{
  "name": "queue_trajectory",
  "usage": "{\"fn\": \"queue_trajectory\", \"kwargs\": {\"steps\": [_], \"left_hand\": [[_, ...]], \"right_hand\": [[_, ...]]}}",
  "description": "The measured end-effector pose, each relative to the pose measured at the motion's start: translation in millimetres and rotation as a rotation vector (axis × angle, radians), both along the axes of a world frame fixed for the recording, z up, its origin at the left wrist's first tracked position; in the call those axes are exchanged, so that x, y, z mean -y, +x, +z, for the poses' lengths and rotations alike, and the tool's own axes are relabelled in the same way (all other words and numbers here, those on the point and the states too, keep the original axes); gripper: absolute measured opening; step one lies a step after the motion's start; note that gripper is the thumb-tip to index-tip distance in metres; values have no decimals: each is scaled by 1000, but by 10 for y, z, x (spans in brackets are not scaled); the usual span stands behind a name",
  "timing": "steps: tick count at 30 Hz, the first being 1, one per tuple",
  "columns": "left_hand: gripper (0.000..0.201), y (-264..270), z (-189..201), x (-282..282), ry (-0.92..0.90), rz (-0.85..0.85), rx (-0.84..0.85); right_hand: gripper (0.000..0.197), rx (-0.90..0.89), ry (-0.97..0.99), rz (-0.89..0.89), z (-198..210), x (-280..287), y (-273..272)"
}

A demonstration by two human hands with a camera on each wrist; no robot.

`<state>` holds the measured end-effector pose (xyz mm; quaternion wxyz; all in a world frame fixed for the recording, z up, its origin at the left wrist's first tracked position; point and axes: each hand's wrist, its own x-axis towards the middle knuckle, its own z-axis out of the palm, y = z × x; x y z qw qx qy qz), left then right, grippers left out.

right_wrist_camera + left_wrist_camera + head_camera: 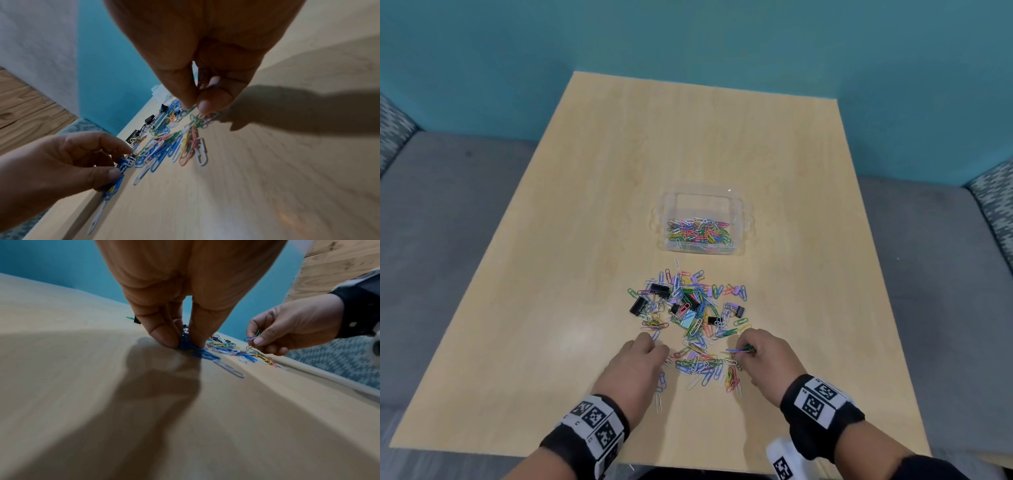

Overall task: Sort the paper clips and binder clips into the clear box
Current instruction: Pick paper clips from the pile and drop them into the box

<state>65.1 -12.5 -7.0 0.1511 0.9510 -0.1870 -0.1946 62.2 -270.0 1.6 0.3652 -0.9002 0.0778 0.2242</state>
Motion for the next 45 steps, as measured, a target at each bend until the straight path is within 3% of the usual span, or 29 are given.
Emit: {"fn": "queue_trajectory", "kwargs": {"steps": [5,8,12,16,19,22,25,29,36,39,41,43,45], "left_hand": [[61,13,33,30,108,-131,103],[59,26,54,38,85,-119,103],[22,78,49,30,-155,244,-9],[29,175,72,-32,-321,485,-154],[23,249,189,-70,-524,671,-392],[12,383,386,-95,-725,758,-551],[18,647,628,-68,-837,729,-604],[16,1264,832,107,-876,705,-468],[23,2182,793,616,-783,680,-285],[23,2240,745,721,-750,648,-274],[24,2153,740,652,-757,651,-258],[24,1976,706,470,-746,648,-224],[23,1659,657,202,-604,547,-155]], "right_hand": [[14,-25,39,-43,29,-6,26],[15,-40,72,-65,49,-19,52],[14,-70,152,-116,95,-21,107],[17,-161,218,-147,161,-3,204],[15,-244,278,-132,221,17,280],[11,-321,317,-92,350,25,384],[18,-336,409,-56,511,58,624],[15,-209,495,-129,734,96,1234],[13,-21,275,-198,758,-62,2127],[7,-28,235,-156,748,-130,2220],[17,-11,154,-106,725,-46,2176],[19,84,21,-40,721,119,2008],[11,178,-108,55,708,274,1666]]}}
